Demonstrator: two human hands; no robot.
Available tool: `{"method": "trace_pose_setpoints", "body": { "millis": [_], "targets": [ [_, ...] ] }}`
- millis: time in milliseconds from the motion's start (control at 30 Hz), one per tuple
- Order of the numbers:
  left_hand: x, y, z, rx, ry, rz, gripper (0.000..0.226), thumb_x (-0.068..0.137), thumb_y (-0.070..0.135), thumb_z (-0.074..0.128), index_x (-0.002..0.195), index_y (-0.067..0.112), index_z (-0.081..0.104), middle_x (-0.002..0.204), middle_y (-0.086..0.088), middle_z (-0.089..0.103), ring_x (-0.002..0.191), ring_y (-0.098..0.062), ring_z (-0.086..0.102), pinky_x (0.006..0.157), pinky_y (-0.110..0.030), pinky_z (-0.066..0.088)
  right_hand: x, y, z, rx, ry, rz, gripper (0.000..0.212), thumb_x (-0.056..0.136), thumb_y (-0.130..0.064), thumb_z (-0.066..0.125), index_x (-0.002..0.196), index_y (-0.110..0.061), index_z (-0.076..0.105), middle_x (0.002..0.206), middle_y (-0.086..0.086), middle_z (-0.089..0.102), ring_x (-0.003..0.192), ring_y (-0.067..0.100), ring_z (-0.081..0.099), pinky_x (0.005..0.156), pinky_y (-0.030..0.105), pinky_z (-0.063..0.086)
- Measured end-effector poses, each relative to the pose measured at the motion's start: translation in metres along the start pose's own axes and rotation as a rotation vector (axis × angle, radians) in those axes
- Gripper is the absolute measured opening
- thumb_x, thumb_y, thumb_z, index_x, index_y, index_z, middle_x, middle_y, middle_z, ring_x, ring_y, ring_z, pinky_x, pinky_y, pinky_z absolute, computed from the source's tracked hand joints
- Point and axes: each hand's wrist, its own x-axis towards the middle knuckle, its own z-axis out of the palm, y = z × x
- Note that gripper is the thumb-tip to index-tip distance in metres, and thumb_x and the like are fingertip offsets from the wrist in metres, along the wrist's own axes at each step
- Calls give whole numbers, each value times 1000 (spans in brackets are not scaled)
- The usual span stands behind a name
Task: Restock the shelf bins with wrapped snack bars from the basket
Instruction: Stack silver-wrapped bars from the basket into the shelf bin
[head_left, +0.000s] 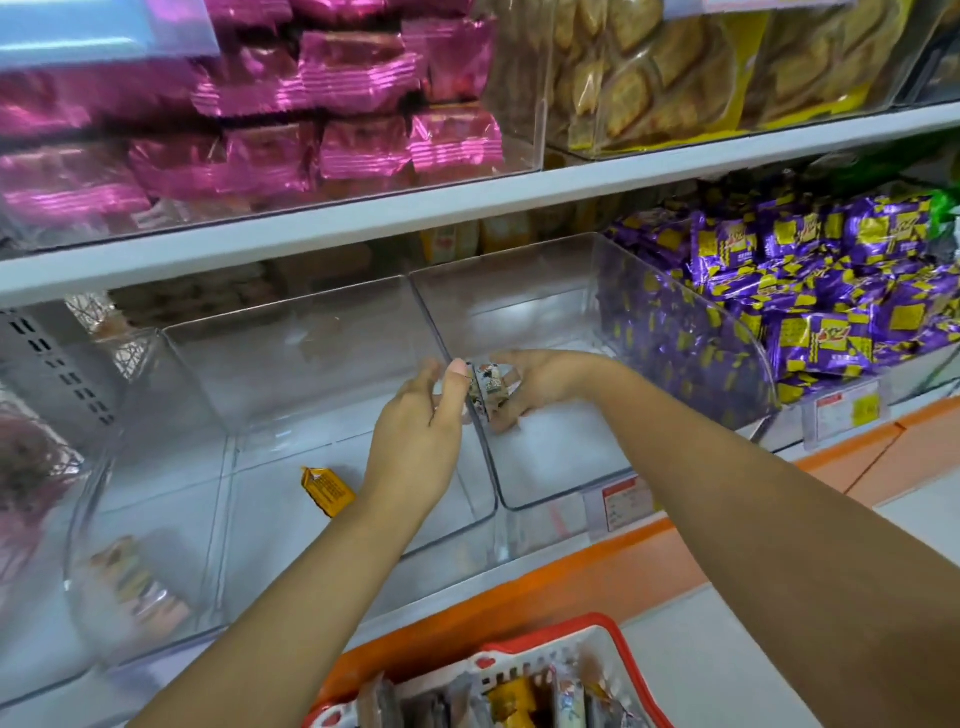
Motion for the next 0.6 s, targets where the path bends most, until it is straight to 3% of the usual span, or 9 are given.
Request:
{"method": "trace_pose_setpoints", "body": {
  "millis": [100, 200, 367, 500, 600],
  "targets": [
    [0, 1, -1, 5, 5, 7, 60, 96, 51, 27, 130, 8, 52, 115, -14, 63, 106, -23, 56, 85, -28, 39, 10, -6, 13, -94, 35, -45, 61, 67, -4, 84, 115, -21, 50, 96, -1, 62, 81, 15, 60, 73, 25, 46],
    [1, -1, -1, 10, -9, 0, 59, 96, 52, 28, 139, 17, 47, 130, -6, 58, 117, -18, 52, 91, -23, 37, 11, -10, 12, -133, 89, -20, 79, 68, -6, 85, 136, -13, 45, 122, 2, 58, 110, 22, 57, 85, 23, 42],
    [0, 1, -2, -9, -1, -9, 56, 96, 50, 30, 143, 21, 42, 137, 0, 53, 122, -13, 48, 92, -18, 31, 17, -8, 12, -46, 138, 2, 89, 69, -4, 84, 144, -13, 38, 134, 3, 52, 121, 24, 52, 96, 27, 43],
    [-2, 1, -4, -35, -18, -18, 59, 95, 54, 33, 142, 20, 43, 135, 1, 56, 116, -8, 50, 91, -18, 32, 17, -6, 17, -25, 171, -13, 88, 69, -5, 84, 143, -15, 38, 133, 7, 52, 116, 26, 55, 97, 34, 47],
    [-1, 2, -9, -36, -39, -48, 72, 88, 66, 35, 139, 16, 49, 131, 0, 59, 119, -11, 52, 91, -19, 35, 7, -8, 18, -40, 191, -44, 69, 76, -12, 80, 136, -14, 45, 119, 0, 54, 105, 20, 55, 83, 26, 45]
  ]
}}
